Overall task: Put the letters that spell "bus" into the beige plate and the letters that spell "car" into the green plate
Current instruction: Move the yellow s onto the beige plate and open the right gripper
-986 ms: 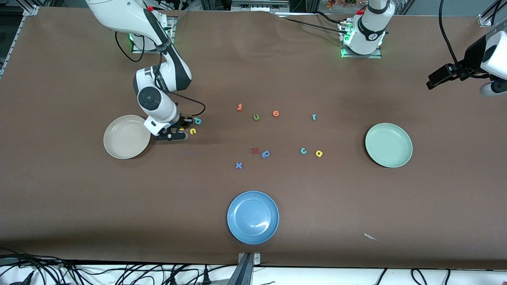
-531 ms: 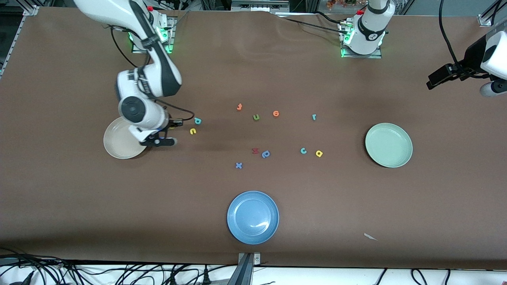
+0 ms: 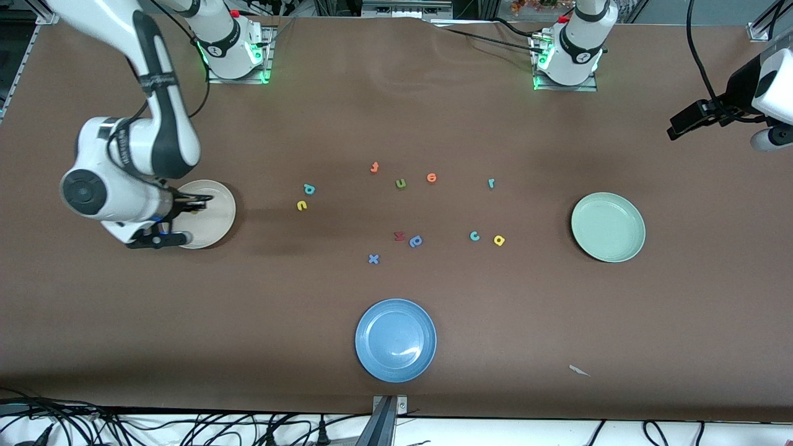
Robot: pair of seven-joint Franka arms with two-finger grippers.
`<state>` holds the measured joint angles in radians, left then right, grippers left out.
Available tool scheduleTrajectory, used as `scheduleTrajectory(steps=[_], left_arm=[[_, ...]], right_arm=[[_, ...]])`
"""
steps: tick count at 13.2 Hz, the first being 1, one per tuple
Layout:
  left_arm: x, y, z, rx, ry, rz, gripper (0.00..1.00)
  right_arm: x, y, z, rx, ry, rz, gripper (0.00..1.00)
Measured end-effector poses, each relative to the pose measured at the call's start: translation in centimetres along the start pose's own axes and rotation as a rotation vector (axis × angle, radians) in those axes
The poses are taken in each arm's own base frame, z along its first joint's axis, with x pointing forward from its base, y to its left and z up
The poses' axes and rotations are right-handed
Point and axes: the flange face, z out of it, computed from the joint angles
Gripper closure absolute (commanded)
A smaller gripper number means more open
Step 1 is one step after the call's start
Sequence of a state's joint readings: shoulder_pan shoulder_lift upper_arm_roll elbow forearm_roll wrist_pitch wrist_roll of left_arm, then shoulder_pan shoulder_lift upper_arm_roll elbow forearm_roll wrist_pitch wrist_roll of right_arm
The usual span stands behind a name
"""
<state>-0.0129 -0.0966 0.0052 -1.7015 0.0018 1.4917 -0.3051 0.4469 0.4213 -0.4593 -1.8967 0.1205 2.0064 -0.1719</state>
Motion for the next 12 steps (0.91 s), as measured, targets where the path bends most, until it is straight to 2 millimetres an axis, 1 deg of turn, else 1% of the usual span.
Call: scheduleTrajectory(steps=[1, 3, 4, 5, 6, 7, 9, 10, 11, 12], left_arm=[[0.0, 0.0, 0.0, 0.0, 0.0, 0.0, 0.0], [0.0, 0.0, 0.0, 0.0, 0.0, 0.0, 0.0], [0.0, 0.0, 0.0, 0.0, 0.0, 0.0, 0.0], [0.0, 0.0, 0.0, 0.0, 0.0, 0.0, 0.0], [0.0, 0.0, 0.0, 0.0, 0.0, 0.0, 0.0], [0.0, 0.0, 0.0, 0.0, 0.001, 0.0, 0.0], [0.0, 0.0, -0.1, -0.001, 0.002, 0.0, 0.0], [0.0, 0.0, -0.1, -0.001, 0.003, 0.0, 0.0], [0.0, 0.0, -0.2, -0.001, 0.003, 0.0, 0.0], [0.0, 0.0, -0.2, -0.001, 0.004, 0.0, 0.0]], right_arm=[[0.5, 1.2, 1.7, -0.011, -0.002, -0.007, 0.84], [1.4, 2.9, 5.4, -0.036, -0.019, -0.013, 0.83], [1.7, 3.4, 7.1, -0.048, -0.03, -0.019, 0.74], [2.0, 3.6, 8.4, -0.058, -0.036, -0.021, 0.22], [2.2, 3.6, 9.2, -0.065, -0.039, -0.023, 0.01], [2.3, 3.5, 9.4, -0.067, -0.041, -0.025, 0.0], [2.5, 3.1, 8.5, -0.057, -0.027, -0.025, 0.0], [2.5, 2.5, 7.4, -0.037, -0.023, -0.019, 0.0], [2.4, 1.4, 5.7, -0.012, -0.026, -0.009, 0.0], [2.1, -1.3, 2.7, 0.013, -0.033, 0.02, 0.0]])
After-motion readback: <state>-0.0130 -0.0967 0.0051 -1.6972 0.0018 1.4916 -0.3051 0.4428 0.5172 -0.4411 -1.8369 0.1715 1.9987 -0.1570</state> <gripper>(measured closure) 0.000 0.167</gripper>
